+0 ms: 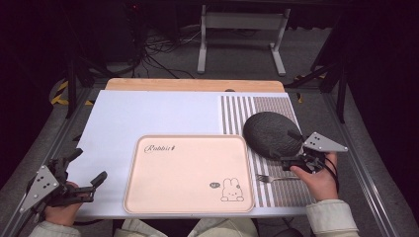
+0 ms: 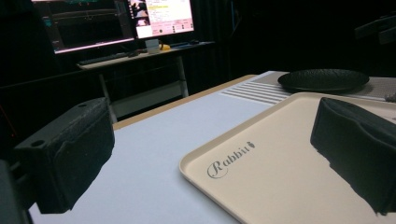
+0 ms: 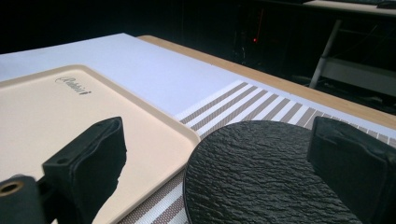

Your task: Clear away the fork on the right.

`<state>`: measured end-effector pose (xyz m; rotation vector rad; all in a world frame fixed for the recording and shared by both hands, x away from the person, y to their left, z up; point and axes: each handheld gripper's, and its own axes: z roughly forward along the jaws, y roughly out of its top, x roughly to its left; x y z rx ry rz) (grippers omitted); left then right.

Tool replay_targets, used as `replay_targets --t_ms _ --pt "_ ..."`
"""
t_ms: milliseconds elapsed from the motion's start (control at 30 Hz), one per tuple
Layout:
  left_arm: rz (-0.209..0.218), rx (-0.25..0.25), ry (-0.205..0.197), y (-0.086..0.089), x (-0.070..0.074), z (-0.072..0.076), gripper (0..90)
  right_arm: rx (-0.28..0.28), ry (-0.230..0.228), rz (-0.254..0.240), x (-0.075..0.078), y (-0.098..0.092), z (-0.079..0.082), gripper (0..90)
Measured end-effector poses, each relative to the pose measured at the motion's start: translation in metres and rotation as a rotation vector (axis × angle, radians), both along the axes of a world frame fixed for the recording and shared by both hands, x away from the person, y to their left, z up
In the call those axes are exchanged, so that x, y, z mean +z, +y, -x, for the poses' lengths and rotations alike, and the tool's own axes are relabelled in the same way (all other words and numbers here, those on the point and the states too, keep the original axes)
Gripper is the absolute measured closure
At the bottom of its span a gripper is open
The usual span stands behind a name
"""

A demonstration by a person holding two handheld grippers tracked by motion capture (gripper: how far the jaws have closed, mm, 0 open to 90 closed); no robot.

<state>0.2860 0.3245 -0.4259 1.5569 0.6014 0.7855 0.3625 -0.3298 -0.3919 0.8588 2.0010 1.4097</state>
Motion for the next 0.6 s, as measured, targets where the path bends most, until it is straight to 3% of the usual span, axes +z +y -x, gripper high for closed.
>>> replay_targets --t_ms 167,300,400,600 --pt "-0.004 -0.002 0.001 -0.001 0.000 0.000 0.4 0.029 0.044 0.079 0.008 0.004 -0.004 4.3" --pt "-0.001 -0.003 0.007 0.000 0.000 0.000 0.4 0.034 0.170 0.194 0.012 0.006 -0.011 4.7" --pt "-0.004 -0.004 0.006 0.000 0.000 0.000 0.4 0.070 0.203 0.260 0.015 0.008 -0.013 5.8" --pt "-0.005 -0.005 0.008 -0.001 0.000 -0.001 0.4 0.096 0.243 0.329 0.020 0.011 -0.014 6.9"
